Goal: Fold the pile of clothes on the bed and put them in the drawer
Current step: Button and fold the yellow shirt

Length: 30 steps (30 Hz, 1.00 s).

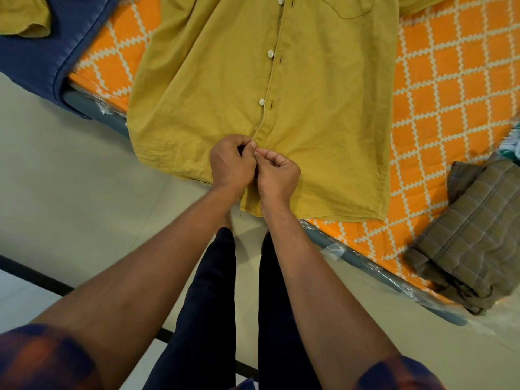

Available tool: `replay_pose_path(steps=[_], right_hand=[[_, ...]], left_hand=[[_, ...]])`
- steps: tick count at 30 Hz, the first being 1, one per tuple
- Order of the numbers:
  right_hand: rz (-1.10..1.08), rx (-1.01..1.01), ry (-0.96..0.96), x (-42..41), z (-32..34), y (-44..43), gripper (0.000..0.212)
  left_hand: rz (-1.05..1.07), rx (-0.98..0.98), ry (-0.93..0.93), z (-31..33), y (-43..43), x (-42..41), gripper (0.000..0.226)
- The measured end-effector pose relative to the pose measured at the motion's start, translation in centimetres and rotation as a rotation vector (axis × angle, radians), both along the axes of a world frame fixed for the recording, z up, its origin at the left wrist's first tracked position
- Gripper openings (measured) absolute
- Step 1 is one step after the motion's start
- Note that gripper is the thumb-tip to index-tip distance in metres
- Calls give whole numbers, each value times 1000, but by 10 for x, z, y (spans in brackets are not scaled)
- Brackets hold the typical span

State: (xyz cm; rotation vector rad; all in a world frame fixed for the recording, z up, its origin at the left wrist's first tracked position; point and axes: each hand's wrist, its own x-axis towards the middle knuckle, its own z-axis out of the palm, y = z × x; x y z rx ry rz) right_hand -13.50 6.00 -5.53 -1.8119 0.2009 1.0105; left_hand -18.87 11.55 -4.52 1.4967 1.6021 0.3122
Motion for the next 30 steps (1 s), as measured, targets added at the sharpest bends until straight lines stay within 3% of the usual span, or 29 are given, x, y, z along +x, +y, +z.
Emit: replay_pose_path(steps=[9,21,27,30], right_hand=[[139,-23,-235,-7,2,-4,6],[174,-17,-129,5,6,0,5],[324,-145,-280,9,15,11,28],[403,-185,-341,15,16,15,29]], left_hand=[[80,-146,18,5,6,7,12],[223,-269,-78,5,12,5,10],[234,-294,-84,4,12,3,9],[264,-322,-83,4,14,4,6]])
